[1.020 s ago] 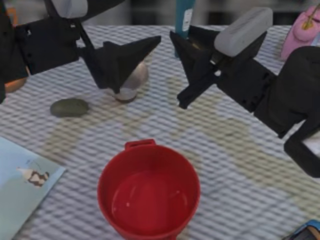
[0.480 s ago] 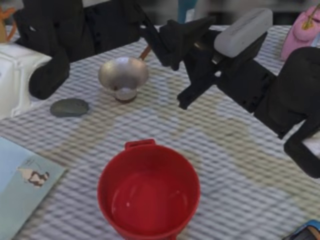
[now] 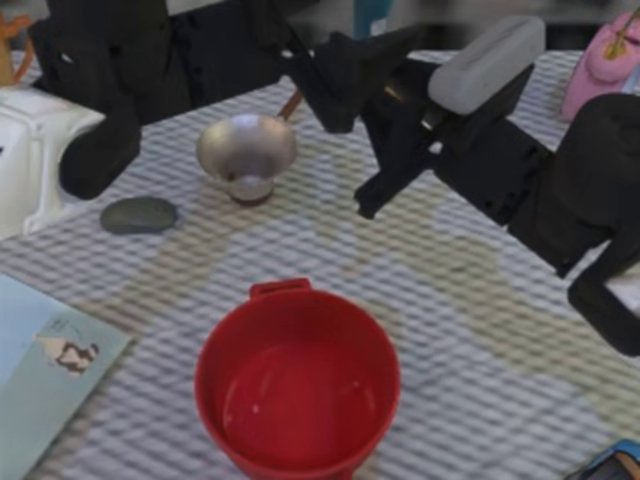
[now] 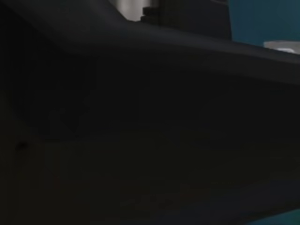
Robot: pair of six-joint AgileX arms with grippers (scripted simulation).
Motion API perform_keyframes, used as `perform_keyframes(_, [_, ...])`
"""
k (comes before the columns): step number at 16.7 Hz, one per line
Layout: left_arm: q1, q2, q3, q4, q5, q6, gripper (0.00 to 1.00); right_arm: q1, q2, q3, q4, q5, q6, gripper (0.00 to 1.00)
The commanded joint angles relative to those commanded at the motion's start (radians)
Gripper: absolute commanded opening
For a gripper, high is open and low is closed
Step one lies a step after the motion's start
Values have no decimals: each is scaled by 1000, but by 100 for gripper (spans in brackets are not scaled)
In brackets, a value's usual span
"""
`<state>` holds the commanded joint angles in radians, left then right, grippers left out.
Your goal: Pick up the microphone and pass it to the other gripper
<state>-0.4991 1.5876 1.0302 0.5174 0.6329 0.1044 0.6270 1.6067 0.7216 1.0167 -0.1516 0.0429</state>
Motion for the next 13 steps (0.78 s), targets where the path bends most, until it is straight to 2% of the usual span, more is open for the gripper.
perform_keyframes(8, [0, 0, 0, 0, 0, 0, 2, 0, 0, 0, 0, 0, 0, 0])
perform_keyframes(13, [0, 0, 0, 0, 0, 0, 0, 0, 0, 0, 0, 0, 0, 0])
